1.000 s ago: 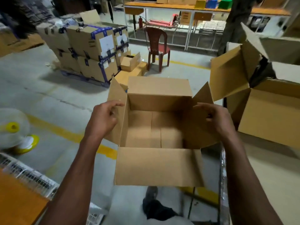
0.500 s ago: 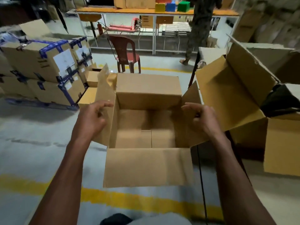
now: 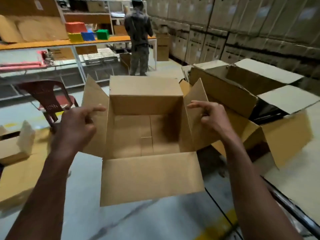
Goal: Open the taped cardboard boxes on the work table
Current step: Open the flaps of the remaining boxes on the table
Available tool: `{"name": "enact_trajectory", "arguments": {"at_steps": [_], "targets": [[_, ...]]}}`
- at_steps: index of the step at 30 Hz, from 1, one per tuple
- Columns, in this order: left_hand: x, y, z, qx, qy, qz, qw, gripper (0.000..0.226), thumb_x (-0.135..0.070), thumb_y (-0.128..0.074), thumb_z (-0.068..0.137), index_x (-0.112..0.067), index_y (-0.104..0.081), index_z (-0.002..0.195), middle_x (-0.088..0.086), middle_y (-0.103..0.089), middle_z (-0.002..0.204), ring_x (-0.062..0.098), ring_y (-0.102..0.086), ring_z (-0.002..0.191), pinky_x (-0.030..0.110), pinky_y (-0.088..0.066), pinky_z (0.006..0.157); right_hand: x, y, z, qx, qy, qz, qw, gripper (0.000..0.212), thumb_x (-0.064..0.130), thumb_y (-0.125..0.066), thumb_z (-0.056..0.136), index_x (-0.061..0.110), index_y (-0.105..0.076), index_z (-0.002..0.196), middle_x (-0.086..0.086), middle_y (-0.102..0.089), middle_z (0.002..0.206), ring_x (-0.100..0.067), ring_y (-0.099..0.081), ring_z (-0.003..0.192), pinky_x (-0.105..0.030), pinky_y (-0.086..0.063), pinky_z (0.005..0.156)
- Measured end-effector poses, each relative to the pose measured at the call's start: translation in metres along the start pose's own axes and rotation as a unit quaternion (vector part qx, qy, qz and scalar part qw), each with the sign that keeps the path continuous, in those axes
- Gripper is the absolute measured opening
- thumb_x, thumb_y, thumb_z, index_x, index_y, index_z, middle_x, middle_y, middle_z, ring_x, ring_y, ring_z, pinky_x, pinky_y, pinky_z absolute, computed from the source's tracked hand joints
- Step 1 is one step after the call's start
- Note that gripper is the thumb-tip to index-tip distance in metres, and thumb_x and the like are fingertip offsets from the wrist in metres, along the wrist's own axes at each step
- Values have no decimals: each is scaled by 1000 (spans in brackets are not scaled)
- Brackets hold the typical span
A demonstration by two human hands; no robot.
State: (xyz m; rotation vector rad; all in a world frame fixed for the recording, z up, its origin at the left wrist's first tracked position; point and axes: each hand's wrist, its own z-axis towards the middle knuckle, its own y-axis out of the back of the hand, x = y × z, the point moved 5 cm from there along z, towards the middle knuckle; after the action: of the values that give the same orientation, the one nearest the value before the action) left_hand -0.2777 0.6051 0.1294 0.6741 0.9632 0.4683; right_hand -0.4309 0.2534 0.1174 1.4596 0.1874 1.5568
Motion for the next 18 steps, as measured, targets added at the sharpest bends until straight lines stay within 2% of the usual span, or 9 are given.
{"name": "enact_trajectory", "arguments": {"at_steps": [1,3,5,7,9,11,12,15,18], "targets": [[-4,7,18,5,-31,-6,999,61,12,-55,81,-30,-72,121,7,-75,114,15,-63,73,24,-49,58,11,7,2,-20,-2,-4,1000,63,-12,-56,88,45,-66,112,11,-54,146,-8,-45,126,-31,-49,97],[-14,20,54,10,-86,-17,996,57,10,-56,85,-29,-71,123,3,-72,116,18,-64,84,26,-48,60,31,23,6,-57,1,-12,998,60,-9,-58,88,46,-65,112,9,-55,146,-14,-46,133,-42,-48,105],[-21,29,91,29,-114,-47,992,56,9,-55,88,-29,-68,127,2,-67,121,21,-63,98,28,-49,64,48,37,10,-88,11,-30,996,56,-6,-58,90,42,-64,116,6,-54,147,-17,-47,135,-43,-47,107],[-31,35,126,39,-141,-64,987,57,7,-55,90,-32,-67,129,6,-64,128,24,-61,108,38,-55,71,64,53,17,-121,15,-55,991,53,-5,-56,91,37,-65,122,3,-53,148,-19,-46,136,-45,-49,106],[-43,39,162,31,-176,-77,981,54,5,-54,92,-32,-67,128,4,-66,124,19,-62,104,38,-54,72,77,70,27,-152,20,-59,986,52,-3,-56,91,36,-67,124,1,-53,147,-23,-48,135,-48,-51,103],[-54,42,199,24,-193,-115,974,52,4,-52,93,-33,-68,126,-1,-69,112,10,-61,86,32,-51,64,88,86,37,-176,37,-61,982,52,-1,-57,91,40,-66,122,1,-54,146,-22,-49,133,-46,-53,100],[-60,43,217,23,-203,-134,970,52,2,-53,93,-35,-68,124,-1,-71,109,9,-60,82,35,-54,67,93,94,43,-186,49,-68,979,51,-1,-57,91,41,-65,121,1,-55,145,-21,-50,132,-44,-53,100],[-83,39,267,28,-239,-152,959,54,-1,-56,91,-43,-66,123,0,-73,112,17,-67,90,47,-59,80,102,119,66,-210,80,-90,970,49,1,-56,90,37,-65,123,0,-56,144,-19,-52,132,-46,-53,100],[-106,32,320,49,-279,-163,945,56,-2,-58,92,-51,-67,118,2,-71,119,26,-68,100,44,-56,81,104,141,92,-237,78,-88,964,48,1,-56,90,33,-67,124,1,-56,144,-19,-51,133,-44,-52,101]]}}
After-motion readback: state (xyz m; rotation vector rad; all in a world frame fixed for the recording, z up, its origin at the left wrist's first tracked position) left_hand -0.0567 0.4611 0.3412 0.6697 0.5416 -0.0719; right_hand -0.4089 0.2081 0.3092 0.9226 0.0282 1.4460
